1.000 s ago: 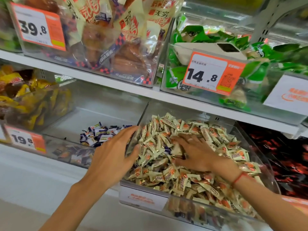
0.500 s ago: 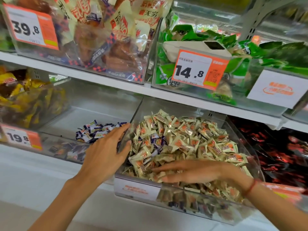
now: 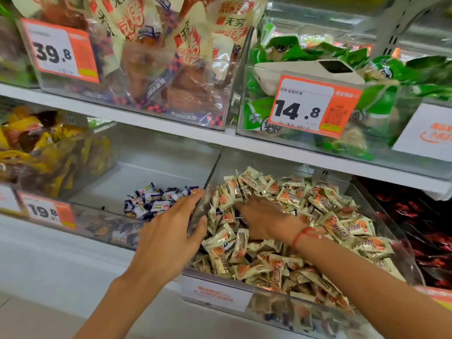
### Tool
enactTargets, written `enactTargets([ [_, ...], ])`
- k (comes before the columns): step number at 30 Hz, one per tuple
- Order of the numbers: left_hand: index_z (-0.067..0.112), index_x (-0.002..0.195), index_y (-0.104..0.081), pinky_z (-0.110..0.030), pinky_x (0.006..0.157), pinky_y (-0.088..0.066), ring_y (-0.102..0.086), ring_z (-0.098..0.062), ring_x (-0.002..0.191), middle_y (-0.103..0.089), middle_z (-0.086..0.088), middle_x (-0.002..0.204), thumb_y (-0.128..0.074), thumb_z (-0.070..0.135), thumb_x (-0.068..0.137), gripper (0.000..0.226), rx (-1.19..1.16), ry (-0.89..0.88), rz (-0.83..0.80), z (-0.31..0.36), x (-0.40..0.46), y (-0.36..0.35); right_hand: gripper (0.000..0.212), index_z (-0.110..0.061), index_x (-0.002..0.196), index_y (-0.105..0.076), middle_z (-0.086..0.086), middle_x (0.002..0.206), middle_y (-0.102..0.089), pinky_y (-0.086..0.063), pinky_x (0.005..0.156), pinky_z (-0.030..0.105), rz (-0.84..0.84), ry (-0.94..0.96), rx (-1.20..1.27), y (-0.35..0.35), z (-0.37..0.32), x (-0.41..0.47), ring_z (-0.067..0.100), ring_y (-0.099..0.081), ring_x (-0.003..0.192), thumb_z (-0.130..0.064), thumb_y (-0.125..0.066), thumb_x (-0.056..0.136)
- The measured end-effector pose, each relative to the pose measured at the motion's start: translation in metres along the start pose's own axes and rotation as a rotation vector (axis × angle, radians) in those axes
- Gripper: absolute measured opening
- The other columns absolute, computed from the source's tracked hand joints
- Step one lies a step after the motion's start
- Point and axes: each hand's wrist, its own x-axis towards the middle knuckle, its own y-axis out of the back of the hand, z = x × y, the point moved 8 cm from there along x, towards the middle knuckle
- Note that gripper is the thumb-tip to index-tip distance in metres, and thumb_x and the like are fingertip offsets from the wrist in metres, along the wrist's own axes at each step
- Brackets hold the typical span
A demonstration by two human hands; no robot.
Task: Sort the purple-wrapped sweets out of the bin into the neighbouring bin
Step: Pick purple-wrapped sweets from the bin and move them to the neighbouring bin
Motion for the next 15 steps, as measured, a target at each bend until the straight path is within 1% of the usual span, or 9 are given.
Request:
enactTargets([
  [1, 0.035, 0.143, -0.035, -0.029, 0.074, -0.049, -0.064, -0.014, 0.101, -0.054, 0.012, 0.135, -0.049, 0.036, 0.094, 0.051, 0.001, -0.001, -0.002, 0.0, 0.001, 0.0, 0.065, -0.01, 0.143, -0.034, 0.013, 0.126, -0.054, -0.042, 0.101, 0.038, 0.042, 0.023, 0.002, 0.004, 0.0, 0.0, 0.03, -0.045, 0.124, -0.013, -0.065, 0.086],
  [3, 0.035, 0.143, -0.036, -0.028, 0.074, -0.049, -0.064, -0.013, 0.101, -0.054, 0.013, 0.135, -0.049, 0.035, 0.093, 0.051, 0.0, -0.001, -0.001, 0.0, 0.001, 0.002, 0.054, -0.012, 0.136, -0.044, 0.009, 0.117, -0.057, -0.047, 0.091, 0.033, 0.092, 0.048, 0.072, 0.008, 0.004, -0.002, 0.025, -0.054, 0.111, -0.023, -0.066, 0.088],
  [5, 0.036, 0.143, -0.035, -0.028, 0.074, -0.048, -0.063, -0.012, 0.102, -0.052, 0.014, 0.136, -0.049, 0.036, 0.094, 0.051, -0.002, -0.007, -0.003, 0.001, 0.001, 0.003, 0.032, -0.015, 0.116, -0.059, 0.001, 0.105, -0.061, -0.047, 0.083, 0.031, 0.131, 0.058, 0.198, 0.013, 0.007, -0.008, 0.018, -0.058, 0.097, -0.027, -0.067, 0.087],
  [7, 0.037, 0.144, -0.033, -0.027, 0.075, -0.048, -0.062, -0.011, 0.103, -0.049, 0.015, 0.138, -0.048, 0.037, 0.094, 0.052, -0.002, -0.013, -0.004, 0.002, 0.002, 0.004, 0.013, -0.017, 0.1, -0.065, -0.005, 0.094, -0.063, -0.043, 0.079, 0.027, 0.146, 0.077, 0.29, 0.013, 0.009, -0.016, 0.01, -0.056, 0.08, -0.021, -0.067, 0.088],
  [8, 0.037, 0.144, -0.033, -0.027, 0.075, -0.049, -0.063, -0.011, 0.103, -0.049, 0.015, 0.138, -0.048, 0.037, 0.094, 0.052, 0.001, -0.017, -0.001, 0.002, 0.001, 0.004, 0.014, -0.016, 0.101, -0.067, -0.005, 0.097, -0.066, -0.044, 0.084, 0.027, 0.152, 0.09, 0.325, 0.013, 0.009, -0.022, 0.01, -0.056, 0.08, -0.019, -0.068, 0.088],
  [9, 0.037, 0.144, -0.033, -0.027, 0.074, -0.049, -0.063, -0.011, 0.102, -0.05, 0.015, 0.138, -0.048, 0.037, 0.094, 0.052, 0.004, -0.021, 0.006, 0.002, 0.001, 0.004, 0.018, -0.015, 0.105, -0.069, -0.003, 0.104, -0.068, -0.047, 0.091, 0.031, 0.158, 0.097, 0.344, 0.013, 0.009, -0.027, 0.013, -0.06, 0.087, -0.02, -0.068, 0.087],
  [11, 0.034, 0.141, -0.039, -0.027, 0.071, -0.05, -0.063, -0.013, 0.102, -0.054, 0.013, 0.134, -0.052, 0.034, 0.092, 0.051, 0.014, -0.025, 0.02, 0.001, 0.001, 0.003, 0.028, -0.015, 0.113, -0.069, -0.003, 0.119, -0.066, -0.044, 0.103, 0.033, 0.187, 0.094, 0.405, 0.017, 0.012, -0.04, 0.012, -0.061, 0.107, -0.023, -0.07, 0.086],
  [13, 0.028, 0.136, -0.049, -0.028, 0.072, -0.052, -0.063, -0.015, 0.104, -0.059, 0.009, 0.127, -0.061, 0.028, 0.087, 0.05, 0.057, -0.055, 0.056, 0.003, 0.001, 0.005, 0.027, -0.016, 0.11, -0.071, -0.007, 0.117, -0.067, -0.044, 0.102, 0.025, 0.259, 0.101, 0.539, 0.026, 0.02, -0.054, 0.001, -0.061, 0.104, -0.022, -0.073, 0.083],
  [15, 0.02, 0.128, -0.056, -0.029, 0.083, -0.05, -0.06, -0.017, 0.108, -0.063, 0.004, 0.122, -0.07, 0.021, 0.08, 0.051, 0.099, -0.129, 0.125, 0.012, 0.0, 0.008, 0.023, -0.021, 0.104, -0.074, -0.013, 0.109, -0.07, -0.046, 0.096, 0.021, 0.346, 0.075, 0.574, 0.034, 0.035, -0.069, -0.005, -0.062, 0.094, -0.022, -0.075, 0.082],
])
